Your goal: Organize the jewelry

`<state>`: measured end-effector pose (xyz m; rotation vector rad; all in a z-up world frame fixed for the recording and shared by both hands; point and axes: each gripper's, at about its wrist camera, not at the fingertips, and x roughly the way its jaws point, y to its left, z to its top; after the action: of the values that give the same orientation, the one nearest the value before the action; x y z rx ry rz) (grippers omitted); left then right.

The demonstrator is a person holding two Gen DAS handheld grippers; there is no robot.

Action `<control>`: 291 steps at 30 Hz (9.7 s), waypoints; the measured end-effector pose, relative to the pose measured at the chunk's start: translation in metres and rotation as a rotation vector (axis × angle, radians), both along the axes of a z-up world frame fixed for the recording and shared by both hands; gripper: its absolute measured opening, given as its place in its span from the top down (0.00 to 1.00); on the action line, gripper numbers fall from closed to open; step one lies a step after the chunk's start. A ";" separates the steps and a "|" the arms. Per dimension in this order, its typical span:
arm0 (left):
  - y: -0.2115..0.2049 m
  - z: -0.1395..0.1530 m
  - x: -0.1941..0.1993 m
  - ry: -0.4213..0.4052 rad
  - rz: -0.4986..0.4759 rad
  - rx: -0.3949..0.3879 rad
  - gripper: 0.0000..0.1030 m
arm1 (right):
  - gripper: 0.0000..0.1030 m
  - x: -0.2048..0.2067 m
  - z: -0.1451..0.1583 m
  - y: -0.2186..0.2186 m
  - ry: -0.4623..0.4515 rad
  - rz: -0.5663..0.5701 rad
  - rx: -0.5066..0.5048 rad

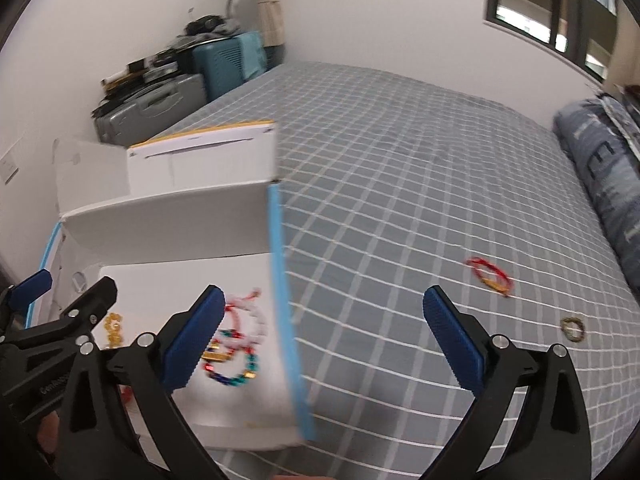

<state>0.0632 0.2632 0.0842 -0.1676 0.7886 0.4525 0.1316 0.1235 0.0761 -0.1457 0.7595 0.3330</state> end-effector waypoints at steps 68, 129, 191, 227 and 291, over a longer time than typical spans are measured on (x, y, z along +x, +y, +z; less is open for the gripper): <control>-0.326 -0.176 0.311 0.263 -0.522 -0.052 0.07 | 0.17 0.170 -0.159 -0.387 0.337 -0.438 -0.017; -0.301 -0.043 0.207 0.047 -0.537 -0.004 0.95 | 0.82 0.093 -0.059 -0.344 0.079 -0.445 -0.010; 0.078 -0.050 -0.027 0.098 0.084 -0.066 0.94 | 0.82 -0.005 -0.047 0.103 0.079 0.201 -0.030; 0.048 -0.007 -0.116 -0.095 0.108 0.038 0.05 | 0.07 -0.087 -0.006 0.053 -0.126 0.174 0.080; 0.005 -0.024 -0.164 -0.113 0.032 0.008 0.05 | 0.07 -0.138 -0.026 0.006 -0.096 0.155 0.084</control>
<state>-0.1008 0.2678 0.0604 -0.1972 0.6737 0.4720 -0.0059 0.1298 0.0503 -0.1406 0.6396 0.5009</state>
